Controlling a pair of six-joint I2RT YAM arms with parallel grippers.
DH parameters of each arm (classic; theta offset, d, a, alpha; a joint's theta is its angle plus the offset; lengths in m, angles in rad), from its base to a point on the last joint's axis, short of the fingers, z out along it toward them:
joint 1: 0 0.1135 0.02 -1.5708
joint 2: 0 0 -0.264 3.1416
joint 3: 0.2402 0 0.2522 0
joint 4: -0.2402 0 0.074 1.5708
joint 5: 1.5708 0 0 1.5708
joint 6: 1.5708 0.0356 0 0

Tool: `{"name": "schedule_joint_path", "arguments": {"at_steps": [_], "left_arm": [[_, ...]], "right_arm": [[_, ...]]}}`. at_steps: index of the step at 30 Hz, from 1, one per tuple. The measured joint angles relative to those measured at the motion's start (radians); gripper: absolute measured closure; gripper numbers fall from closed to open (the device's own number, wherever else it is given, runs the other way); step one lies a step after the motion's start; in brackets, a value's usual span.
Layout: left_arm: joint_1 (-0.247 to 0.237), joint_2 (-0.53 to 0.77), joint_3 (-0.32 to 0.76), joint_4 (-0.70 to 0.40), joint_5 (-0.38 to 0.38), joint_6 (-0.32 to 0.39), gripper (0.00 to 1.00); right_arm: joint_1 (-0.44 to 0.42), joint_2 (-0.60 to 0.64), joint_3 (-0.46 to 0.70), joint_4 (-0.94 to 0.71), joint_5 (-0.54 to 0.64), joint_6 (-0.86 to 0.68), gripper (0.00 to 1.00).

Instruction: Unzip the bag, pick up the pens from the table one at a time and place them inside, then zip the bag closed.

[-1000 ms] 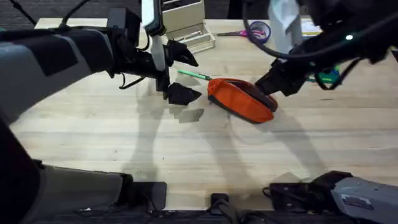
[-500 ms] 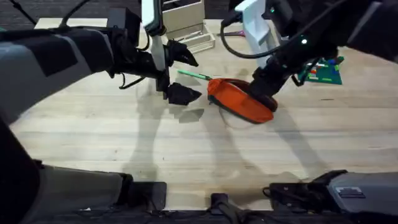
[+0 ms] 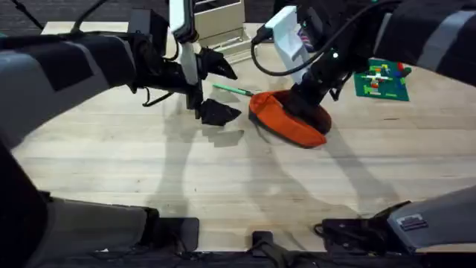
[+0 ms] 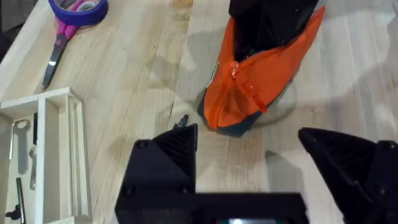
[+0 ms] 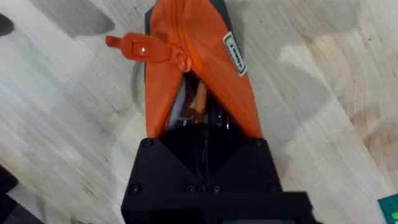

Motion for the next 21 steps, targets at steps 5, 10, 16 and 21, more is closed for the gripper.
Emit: {"name": "schedule_joint_path", "arguments": {"at_steps": [5, 10, 16, 21], "left_arm": [[0.000, 0.000, 0.000, 0.001, 0.000, 0.000, 0.007], [0.000, 0.000, 0.000, 0.002, 0.000, 0.000, 0.007], [0.000, 0.000, 0.000, 0.002, 0.000, 0.000, 0.008], [0.000, 0.000, 0.000, 0.002, 0.000, 0.000, 0.007]], "right_arm": [[0.000, 0.012, 0.000, 0.000, 0.000, 0.000, 0.971], [0.000, 0.012, 0.000, -0.002, 0.000, -0.001, 0.825], [0.000, 0.012, 0.000, 0.001, 0.000, -0.008, 0.007], [0.000, 0.012, 0.000, 0.001, 0.000, -0.008, 0.004]]}}
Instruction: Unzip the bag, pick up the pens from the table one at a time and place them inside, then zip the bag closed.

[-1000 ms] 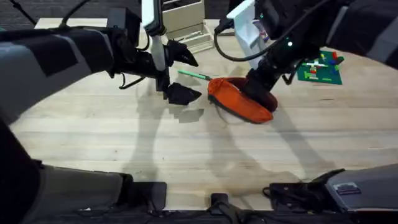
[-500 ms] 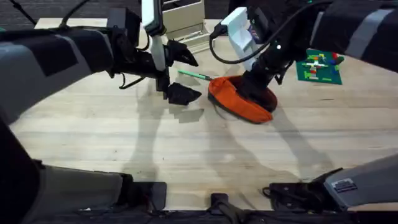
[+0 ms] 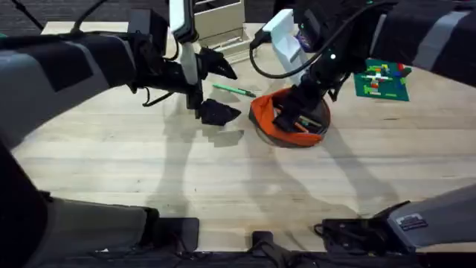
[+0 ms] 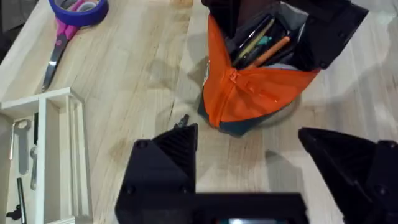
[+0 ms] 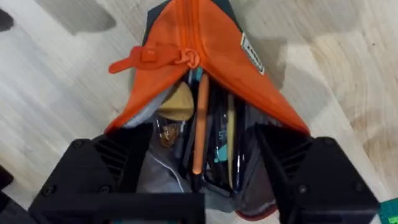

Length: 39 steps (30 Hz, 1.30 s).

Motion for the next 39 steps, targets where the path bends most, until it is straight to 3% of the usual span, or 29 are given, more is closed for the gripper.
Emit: {"name": "schedule_joint_path", "arguments": {"at_steps": [18, 23, 24, 26, 30, 35, 39], "left_arm": [[0.000, 0.000, 0.000, 0.001, 0.000, 0.000, 0.007], [0.000, 0.000, 0.000, 0.002, -0.001, 0.000, 0.007], [0.000, 0.000, 0.000, 0.002, -0.018, 0.000, 0.007], [0.000, 0.000, 0.000, 0.003, -0.034, 0.000, 0.007], [0.000, 0.000, 0.037, 0.004, -0.208, 0.024, 0.008], [-0.017, 0.000, 0.099, 0.002, -0.322, 0.092, 0.009], [-0.070, 0.000, 0.144, 0.002, -0.444, 0.138, 0.009]], "right_arm": [[0.001, -0.009, 0.003, -0.017, 0.014, 0.000, 0.004], [0.001, -0.097, 0.003, -0.044, 0.027, 0.000, 0.004], [0.001, -0.183, 0.003, -0.057, 0.031, 0.000, 0.004], [0.001, -0.241, 0.003, -0.068, 0.035, 0.000, 0.004], [0.001, -0.498, 0.003, -0.187, 0.049, -0.004, 0.004], [0.001, -0.588, 0.003, -0.264, 0.053, -0.001, 0.004], [0.001, -0.621, 0.003, -0.282, 0.053, 0.040, 0.004]]}}
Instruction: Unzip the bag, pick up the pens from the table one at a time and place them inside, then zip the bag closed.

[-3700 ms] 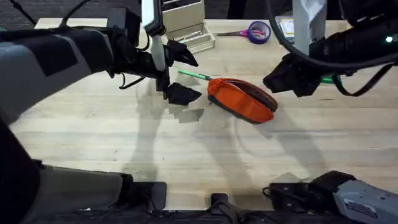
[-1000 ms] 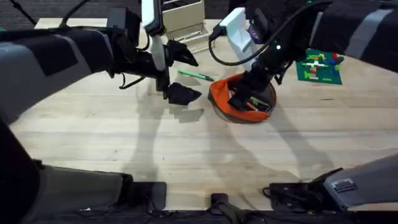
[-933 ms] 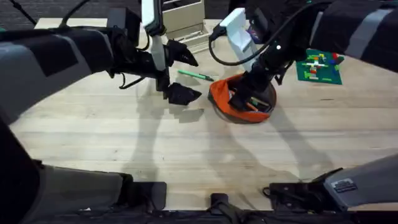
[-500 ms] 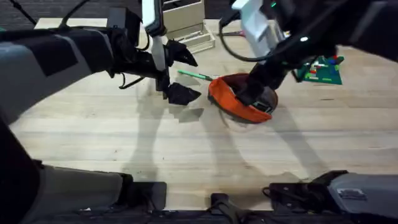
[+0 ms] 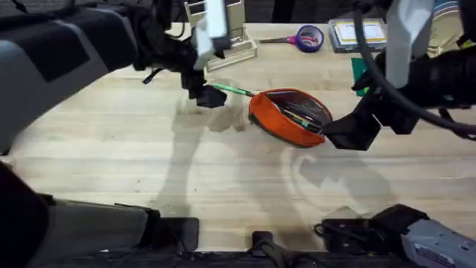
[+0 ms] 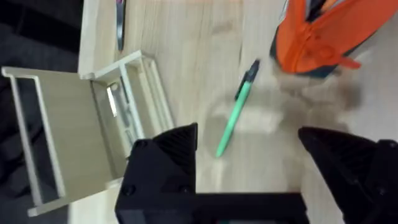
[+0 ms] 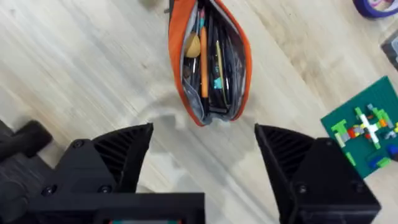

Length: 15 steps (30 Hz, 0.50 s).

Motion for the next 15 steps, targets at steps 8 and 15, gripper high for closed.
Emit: {"name": "schedule_joint_path", "arguments": {"at_steps": [8, 15], "left_arm": [[-0.122, 0.000, 0.052, 0.027, -0.207, 0.049, 0.010], [-0.130, 0.000, 0.058, 0.026, -0.256, 0.046, 0.008]], "right_arm": [[0.000, -0.006, 0.000, -0.003, 0.000, 0.070, 0.004], [0.000, -0.006, 0.000, -0.003, 0.000, 0.082, 0.004]]}}
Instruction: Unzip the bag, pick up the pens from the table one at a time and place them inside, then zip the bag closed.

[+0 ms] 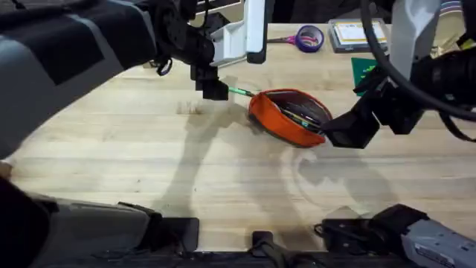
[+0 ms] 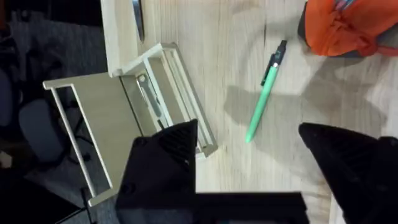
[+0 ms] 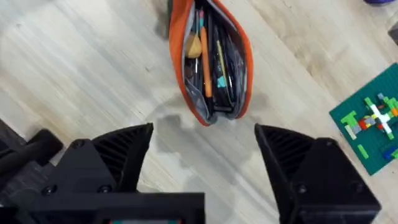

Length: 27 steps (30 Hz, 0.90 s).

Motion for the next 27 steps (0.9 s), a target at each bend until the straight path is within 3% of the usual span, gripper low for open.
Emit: {"name": "schedule_joint_path", "arguments": {"at_steps": [15, 20, 27], "left_arm": [[-0.005, 0.000, 0.016, -0.001, -0.016, 0.010, 0.010], [-0.023, 0.024, 0.117, -0.109, -0.021, 0.003, 0.009], [-0.029, 0.176, 0.304, -0.282, -0.026, 0.001, 0.009]], "right_arm": [[0.000, 0.000, 0.000, 0.004, 0.000, 0.000, 0.003], [0.000, 0.000, 0.000, 0.009, 0.000, 0.000, 0.003], [0.000, 0.000, 0.000, 0.009, 0.000, 0.000, 0.003]]}}
